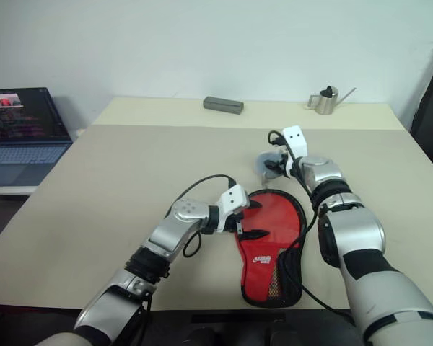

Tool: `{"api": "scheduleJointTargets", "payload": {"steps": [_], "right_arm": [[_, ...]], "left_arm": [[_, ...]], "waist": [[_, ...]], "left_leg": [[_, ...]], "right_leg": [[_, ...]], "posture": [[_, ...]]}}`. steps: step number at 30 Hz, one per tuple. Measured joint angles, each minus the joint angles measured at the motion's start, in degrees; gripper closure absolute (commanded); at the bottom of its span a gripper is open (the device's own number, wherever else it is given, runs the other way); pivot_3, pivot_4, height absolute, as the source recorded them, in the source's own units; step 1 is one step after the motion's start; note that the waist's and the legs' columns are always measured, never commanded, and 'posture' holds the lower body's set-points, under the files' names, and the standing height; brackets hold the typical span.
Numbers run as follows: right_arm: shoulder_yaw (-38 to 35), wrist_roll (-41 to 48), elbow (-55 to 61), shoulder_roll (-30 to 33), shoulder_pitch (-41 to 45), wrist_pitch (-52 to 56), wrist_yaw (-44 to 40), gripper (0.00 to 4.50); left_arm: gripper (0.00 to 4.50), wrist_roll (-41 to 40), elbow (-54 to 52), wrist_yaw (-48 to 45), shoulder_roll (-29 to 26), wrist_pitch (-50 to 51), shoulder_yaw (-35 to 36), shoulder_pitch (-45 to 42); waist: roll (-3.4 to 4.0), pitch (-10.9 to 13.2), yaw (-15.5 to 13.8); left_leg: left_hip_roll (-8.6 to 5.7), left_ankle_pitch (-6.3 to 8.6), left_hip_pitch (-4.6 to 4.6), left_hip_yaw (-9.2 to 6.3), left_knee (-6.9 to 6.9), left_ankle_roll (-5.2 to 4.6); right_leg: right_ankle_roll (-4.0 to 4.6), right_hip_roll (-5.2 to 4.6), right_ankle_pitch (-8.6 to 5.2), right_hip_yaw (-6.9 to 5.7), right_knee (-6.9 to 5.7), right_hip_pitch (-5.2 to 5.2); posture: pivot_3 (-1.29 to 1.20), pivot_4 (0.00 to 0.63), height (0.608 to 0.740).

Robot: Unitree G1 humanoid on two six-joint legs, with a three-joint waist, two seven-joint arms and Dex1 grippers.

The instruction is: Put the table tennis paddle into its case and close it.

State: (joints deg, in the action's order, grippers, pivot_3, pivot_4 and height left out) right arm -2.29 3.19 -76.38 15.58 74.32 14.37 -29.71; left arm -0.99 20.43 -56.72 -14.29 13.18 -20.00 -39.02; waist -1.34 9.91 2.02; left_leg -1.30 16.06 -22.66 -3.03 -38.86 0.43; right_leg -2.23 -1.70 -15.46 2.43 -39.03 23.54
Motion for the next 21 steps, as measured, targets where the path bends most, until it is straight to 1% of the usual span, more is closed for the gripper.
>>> {"api": "scheduleJointTargets", "payload": {"steps": [2, 4, 6, 7, 8, 12, 17, 21], "right_arm": [[-0.01, -0.09, 0.00, -0.02, 0.00, 0.05, -0.06, 3.08], [0.00, -0.23, 0.02, -0.04, -0.01, 0.22, -0.44, 3.70], [0.02, -0.28, 0.18, -0.05, -0.03, 0.68, -1.22, 4.23], [0.03, -0.28, 0.36, -0.05, -0.03, 1.03, -1.68, 4.42], [0.03, -0.28, 0.63, -0.05, -0.05, 1.29, -2.04, 4.49], [0.41, -0.40, 2.92, 0.76, -0.74, 2.74, -4.45, 4.50], [1.99, -1.83, 7.92, 3.93, -3.53, 5.81, -8.75, 4.50], [2.60, -2.27, 11.77, 7.55, -5.16, 8.21, -10.32, 4.50]], "left_arm": [[0.00, -0.01, 0.00, -0.01, 0.03, -0.02, 0.04, 0.07], [0.00, -0.02, -0.01, -0.01, 0.12, -0.05, 0.08, 0.14], [0.00, -0.01, 0.04, 0.05, 0.45, -0.05, 0.08, 0.16], [0.00, -0.01, 0.10, 0.11, 0.64, -0.05, 0.09, 0.18], [0.00, 0.00, 0.16, 0.21, 0.85, -0.05, 0.08, 0.21], [0.00, -0.04, 0.42, 0.33, 1.49, -0.23, 0.08, 0.33], [0.00, -0.15, 0.78, 0.28, 1.63, -1.05, 0.10, 0.46], [0.00, -0.30, 0.98, 0.27, 1.70, -1.17, 0.22, 0.55]], "waist": [[0.00, 0.00, 0.00], [0.00, 0.00, 0.00], [0.00, 0.00, 0.00], [0.00, 0.00, -0.01], [0.00, 0.00, -0.01], [0.00, 0.00, -0.04], [0.01, 0.00, -0.14], [0.02, -0.01, -0.16]], "left_leg": [[0.00, 0.00, 0.00, 0.00, 0.00, 0.00], [0.00, 0.00, 0.00, 0.00, 0.00, 0.00], [0.00, 0.00, 0.00, 0.00, 0.00, 0.00], [0.00, 0.00, -0.01, 0.00, 0.00, 0.00], [0.00, 0.00, -0.01, 0.00, 0.00, 0.00], [0.00, 0.00, -0.01, -0.01, 0.00, 0.00], [-0.01, 0.00, -0.03, -0.01, 0.00, -0.01], [-0.01, 0.00, -0.03, -0.01, 0.00, -0.01]], "right_leg": [[0.00, 0.00, 0.00, 0.00, 0.00, 0.00], [0.00, 0.00, 0.00, 0.00, 0.01, 0.00], [0.00, 0.00, 0.00, 0.00, 0.01, 0.00], [0.00, 0.00, 0.00, -0.01, 0.01, 0.00], [0.00, 0.00, 0.00, -0.01, 0.01, 0.00], [0.00, 0.00, 0.00, -0.01, 0.02, 0.00], [0.00, 0.00, 0.00, -0.02, 0.03, 0.00], [0.00, 0.00, 0.00, -0.01, 0.03, 0.00]], "posture": [[0.00, 0.150, 0.740], [0.00, 0.150, 0.740], [0.00, 0.150, 0.740], [0.00, 0.150, 0.740], [0.00, 0.150, 0.740], [0.00, 0.150, 0.740], [0.00, 0.150, 0.740], [0.00, 0.150, 0.740]]}}
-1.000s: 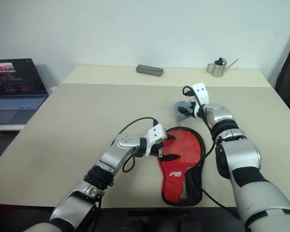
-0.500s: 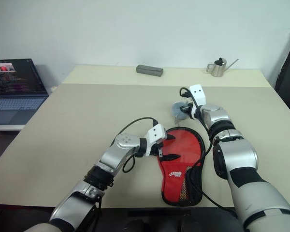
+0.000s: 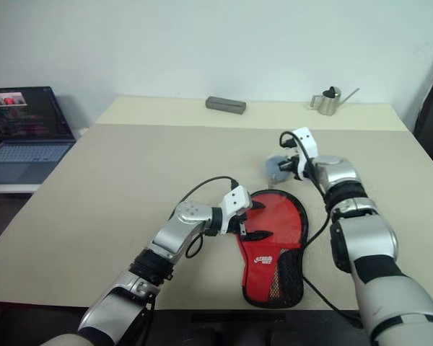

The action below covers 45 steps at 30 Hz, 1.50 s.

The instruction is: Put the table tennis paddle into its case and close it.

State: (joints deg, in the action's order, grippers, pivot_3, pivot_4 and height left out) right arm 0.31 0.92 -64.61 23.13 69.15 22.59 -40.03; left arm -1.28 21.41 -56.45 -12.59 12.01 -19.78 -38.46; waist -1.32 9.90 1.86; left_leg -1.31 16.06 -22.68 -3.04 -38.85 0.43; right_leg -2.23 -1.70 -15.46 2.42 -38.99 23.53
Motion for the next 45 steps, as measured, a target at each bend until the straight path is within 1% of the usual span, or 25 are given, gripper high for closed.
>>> {"api": "scheduleJointTargets", "payload": {"steps": [8, 15, 20, 26, 31, 33, 37, 38, 41, 42, 43, 44, 45], "right_arm": [[1.06, -0.03, 12.53, 7.07, -7.20, 7.61, -3.87, 4.50], [1.05, 1.51, 28.82, 14.43, -15.55, 18.30, -8.62, 4.50], [0.96, 5.03, 42.44, 21.60, -23.13, 26.42, -13.20, 4.50], [0.17, 9.98, 56.06, 31.00, -32.97, 33.64, -18.13, 4.50], [-4.59, 15.80, 67.65, 37.98, -44.13, 38.30, -21.27, 4.50], [-7.65, 18.37, 72.99, 40.45, -50.25, 39.77, -22.51, 4.50], [-12.84, 22.00, 80.12, 42.53, -58.89, 41.84, -24.09, 4.50], [-14.76, 23.47, 82.54, 42.98, -61.46, 42.54, -24.49, 4.50], [-19.83, 27.21, 89.76, 43.89, -68.61, 44.22, -26.14, 4.50], [-20.28, 27.80, 91.31, 44.01, -69.67, 44.40, -26.47, 4.50], [-22.64, 29.12, 94.22, 44.33, -73.21, 44.49, -27.29, 4.50], [-23.26, 29.77, 95.87, 44.46, -74.47, 44.54, -27.89, 4.50], [-25.05, 30.00, 98.28, 44.86, -77.79, 43.97, -28.83, 4.50]], "left_arm": [[0.00, -0.35, 0.84, 0.04, 0.83, -0.27, 0.05, 0.12], [0.00, -0.45, 0.99, -0.45, 0.93, -0.22, 0.06, 0.04], [0.00, -0.41, 1.65, -0.90, 0.89, -0.91, -0.09, -0.41], [0.00, -0.35, 3.45, -1.72, 1.16, -1.96, -0.26, -1.37], [0.00, -0.31, 5.16, -1.89, 1.89, -2.91, -0.92, -2.37], [0.00, -0.31, 5.77, -2.03, 2.04, -3.68, -1.04, -2.52], [0.00, -0.28, 6.75, -2.61, 2.29, -4.14, -1.23, -3.01], [0.00, -0.27, 7.31, -2.80, 2.48, -4.42, -1.24, -3.28], [0.00, -0.18, 8.08, -3.07, 2.88, -4.98, -1.30, -3.64], [0.00, -0.19, 8.25, -3.14, 2.86, -5.03, -1.29, -3.69], [0.00, -0.07, 8.60, -3.23, 3.25, -5.14, -1.42, -3.95], [0.00, -0.04, 8.73, -3.25, 3.28, -5.18, -1.45, -3.97], [0.00, 0.02, 8.98, -3.30, 3.56, -5.27, -1.66, -4.17]], "waist": [[0.03, -0.02, -0.33], [0.05, -0.03, -0.50], [0.06, -0.03, -0.74], [0.07, -0.04, -1.32], [0.08, -0.04, -1.97], [0.11, -0.06, -2.18], [0.13, -0.08, -2.31], [0.15, -0.09, -2.37], [0.18, -0.10, -2.67], [0.18, -0.11, -2.69], [0.19, -0.12, -2.94], [0.19, -0.12, -2.99], [0.19, -0.12, -3.20]], "left_leg": [[-0.02, 0.00, -0.04, -0.03, -0.02, -0.01], [-0.03, 0.01, -0.08, -0.05, -0.02, -0.01], [-0.03, 0.01, -0.10, -0.07, -0.03, -0.02], [-0.02, 0.01, -0.08, -0.07, -0.04, -0.02], [-0.03, 0.01, -0.06, -0.10, -0.05, -0.03], [-0.03, 0.02, -0.05, -0.14, -0.06, -0.03], [-0.05, 0.02, 0.03, -0.13, -0.06, -0.04], [-0.05, 0.02, 0.03, -0.13, -0.06, -0.04], [-0.04, 0.02, 0.01, -0.16, -0.07, -0.04], [-0.03, 0.02, 0.04, -0.14, -0.07, -0.04], [-0.05, 0.03, 0.03, -0.14, -0.08, -0.05], [-0.04, 0.03, 0.04, -0.15, -0.07, -0.05], [-0.05, 0.03, 0.00, -0.18, -0.08, -0.05]], "right_leg": [[0.00, -0.02, 0.00, -0.03, 0.03, -0.02], [-0.01, -0.02, -0.01, -0.06, 0.05, -0.02], [-0.02, -0.02, -0.01, -0.09, 0.07, -0.03], [-0.03, 0.00, -0.02, -0.10, 0.10, -0.07], [-0.05, 0.01, -0.03, -0.12, 0.13, -0.13], [-0.06, 0.02, -0.04, -0.15, 0.16, -0.19], [-0.09, 0.08, -0.06, -0.15, 0.18, -0.28], [-0.10, 0.24, -0.06, -0.15, 0.18, -0.29], [-0.12, 0.28, -0.07, -0.15, 0.20, -0.31], [-0.13, 0.30, -0.07, -0.14, 0.20, -0.31], [-0.13, 0.30, -0.08, -0.14, 0.21, -0.32], [-0.14, 0.31, -0.08, -0.15, 0.21, -0.33], [-0.14, 0.30, -0.09, -0.17, 0.22, -0.33]], "posture": [[0.00, 0.150, 0.740], [0.00, 0.150, 0.740], [0.00, 0.150, 0.740], [0.00, 0.150, 0.740], [0.00, 0.150, 0.740], [0.00, 0.150, 0.740], [0.00, 0.150, 0.740], [0.00, 0.150, 0.740], [0.00, 0.150, 0.740], [0.00, 0.150, 0.740], [0.00, 0.150, 0.740], [0.00, 0.150, 0.740], [0.00, 0.150, 0.740]]}}
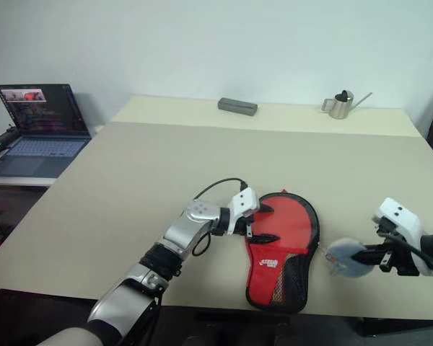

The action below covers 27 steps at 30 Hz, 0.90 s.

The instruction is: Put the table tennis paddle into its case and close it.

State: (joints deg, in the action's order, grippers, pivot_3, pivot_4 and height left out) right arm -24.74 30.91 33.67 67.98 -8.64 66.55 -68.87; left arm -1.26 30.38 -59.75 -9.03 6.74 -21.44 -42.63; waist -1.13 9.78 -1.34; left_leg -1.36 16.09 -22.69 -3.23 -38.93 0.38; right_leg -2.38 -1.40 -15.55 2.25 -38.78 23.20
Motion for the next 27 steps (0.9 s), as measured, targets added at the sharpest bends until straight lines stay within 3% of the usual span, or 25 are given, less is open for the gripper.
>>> {"api": "scheduleJointTargets", "payload": {"steps": [6, 9, 27], "right_arm": [[-6.14, -0.75, 8.66, 0.90, -14.90, -6.29, -4.73, 4.50], [-7.66, -1.43, 10.16, 0.86, -18.12, -9.06, -5.42, 4.50], [-3.28, -0.52, 5.71, 0.61, -13.42, -12.44, -3.15, 4.50]], "left_arm": [[0.00, 0.49, 1.20, -0.55, 0.42, -1.15, -0.51, -0.60], [0.00, 0.58, 1.49, -0.67, 0.50, -1.29, -0.55, -0.69], [0.00, -0.21, 1.80, -3.58, 0.05, -1.45, -0.39, -0.89]], "waist": [[-0.02, 0.00, -0.06], [-0.04, 0.00, -0.03], [-0.07, 0.02, 0.07]], "left_leg": [[0.00, 0.01, 0.05, 0.05, 0.00, -0.01], [0.03, 0.01, 0.10, 0.07, 0.00, 0.00], [0.04, 0.00, 0.16, 0.10, 0.00, 0.00]], "right_leg": [[-0.03, 0.02, -0.01, 0.01, 0.04, -0.04], [-0.03, 0.04, -0.01, 0.03, 0.03, -0.06], [-0.01, 0.06, -0.01, 0.06, 0.00, -0.09]], "posture": [[0.00, 0.150, 0.740], [0.00, 0.150, 0.740], [0.00, 0.150, 0.740]]}}
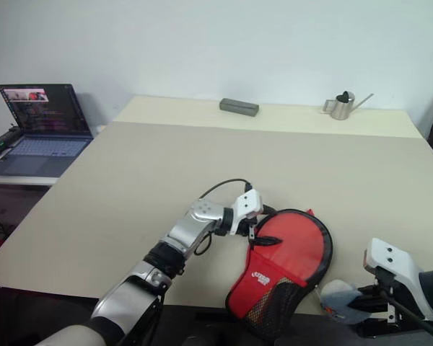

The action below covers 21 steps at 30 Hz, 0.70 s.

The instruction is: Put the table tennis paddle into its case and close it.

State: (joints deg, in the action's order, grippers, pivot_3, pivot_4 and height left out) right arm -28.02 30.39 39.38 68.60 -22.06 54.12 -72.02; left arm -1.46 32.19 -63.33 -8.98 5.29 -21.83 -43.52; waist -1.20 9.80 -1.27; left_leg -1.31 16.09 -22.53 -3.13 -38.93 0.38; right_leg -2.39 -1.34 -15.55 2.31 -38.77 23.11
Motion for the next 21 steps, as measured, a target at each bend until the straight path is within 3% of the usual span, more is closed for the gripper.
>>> {"api": "scheduleJointTargets", "payload": {"steps": [9, 14, 21], "right_arm": [[1.74, 0.15, -1.45, 0.15, 2.39, -0.61, 1.46, 4.50], [1.37, 4.93, -1.29, 0.07, 5.35, 2.39, 1.54, 4.50], [-4.92, 16.38, -2.19, 2.08, 12.96, 10.38, -0.50, 2.19]], "left_arm": [[0.00, -1.59, -1.97, -5.00, -2.53, 1.01, 0.08, 0.47], [0.00, -2.69, -2.81, -5.34, -2.67, 1.81, 1.03, 0.47], [0.00, -5.50, -9.32, -7.48, -4.08, 2.85, 2.48, 0.88]], "waist": [[-0.01, 0.01, 0.03], [-0.02, 0.01, 0.09], [-0.06, 0.04, 0.15]], "left_leg": [[0.01, 0.00, 0.00, 0.01, -0.01, 0.00], [0.01, 0.00, 0.00, 0.00, -0.01, 0.00], [0.02, 0.00, -0.02, -0.01, -0.01, 0.00]], "right_leg": [[0.00, 0.00, 0.00, 0.01, -0.01, 0.00], [0.00, 0.00, 0.00, 0.01, -0.02, 0.01], [0.02, -0.01, 0.01, 0.01, -0.03, 0.03]], "posture": [[0.00, 0.150, 0.740], [0.00, 0.150, 0.740], [0.00, 0.150, 0.740]]}}
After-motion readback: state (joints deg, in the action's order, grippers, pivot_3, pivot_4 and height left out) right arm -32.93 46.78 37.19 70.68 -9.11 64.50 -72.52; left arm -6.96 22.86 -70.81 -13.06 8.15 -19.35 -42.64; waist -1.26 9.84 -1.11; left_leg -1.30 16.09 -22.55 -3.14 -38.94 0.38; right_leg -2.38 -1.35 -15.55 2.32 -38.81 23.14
